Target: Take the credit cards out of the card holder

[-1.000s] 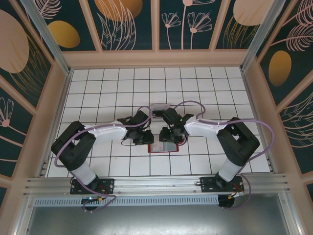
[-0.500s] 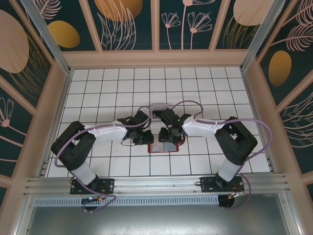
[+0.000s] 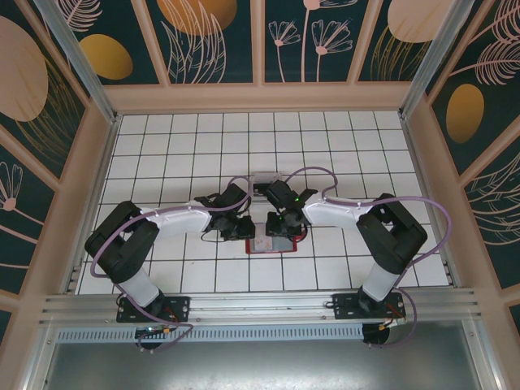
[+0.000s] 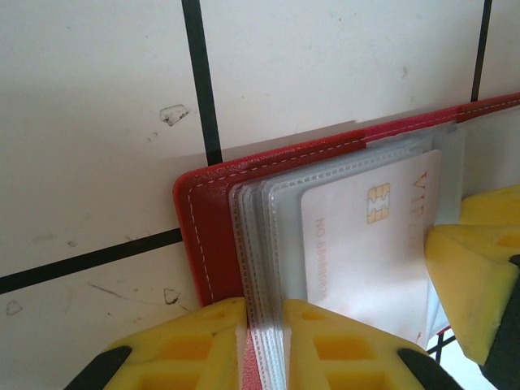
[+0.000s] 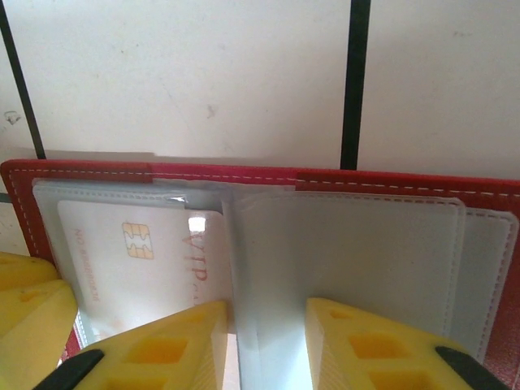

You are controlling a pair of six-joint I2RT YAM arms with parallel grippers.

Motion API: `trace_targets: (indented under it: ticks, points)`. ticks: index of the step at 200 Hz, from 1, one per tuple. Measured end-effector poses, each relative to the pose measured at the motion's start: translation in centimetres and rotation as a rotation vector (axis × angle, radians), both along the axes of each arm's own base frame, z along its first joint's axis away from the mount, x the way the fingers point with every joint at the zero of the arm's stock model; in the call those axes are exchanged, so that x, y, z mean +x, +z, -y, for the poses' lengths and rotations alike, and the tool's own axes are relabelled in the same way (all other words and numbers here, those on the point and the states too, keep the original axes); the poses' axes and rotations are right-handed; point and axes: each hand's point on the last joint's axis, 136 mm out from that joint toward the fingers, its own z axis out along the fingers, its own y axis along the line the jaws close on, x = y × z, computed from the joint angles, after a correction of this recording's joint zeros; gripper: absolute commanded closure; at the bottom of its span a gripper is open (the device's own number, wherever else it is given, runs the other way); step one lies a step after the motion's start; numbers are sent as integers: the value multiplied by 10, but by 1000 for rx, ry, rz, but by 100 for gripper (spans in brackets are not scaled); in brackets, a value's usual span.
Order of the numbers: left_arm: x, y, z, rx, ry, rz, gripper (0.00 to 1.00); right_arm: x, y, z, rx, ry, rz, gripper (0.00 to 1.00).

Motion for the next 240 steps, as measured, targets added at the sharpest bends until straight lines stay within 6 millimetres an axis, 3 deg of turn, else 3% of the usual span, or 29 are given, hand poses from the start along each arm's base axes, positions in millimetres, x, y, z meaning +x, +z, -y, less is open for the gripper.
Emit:
trace_targets:
  ticks: [38, 74, 151, 189, 240]
  points:
    - [0, 0, 0, 1, 0, 0, 79, 0, 0, 0, -2, -3, -1, 77]
    - [0, 0, -3, 18, 4, -4, 79, 0, 2, 4, -17, -12, 6, 69]
    - [7, 12, -4, 53, 13, 16, 76, 7, 40, 0, 100, -32, 70, 66]
    - [6, 14, -1, 58, 3, 23, 73, 2, 27, 0, 186, -43, 27, 66]
    - [3, -2, -11, 134, 6, 10, 73, -11, 12, -1, 282, -23, -22, 67]
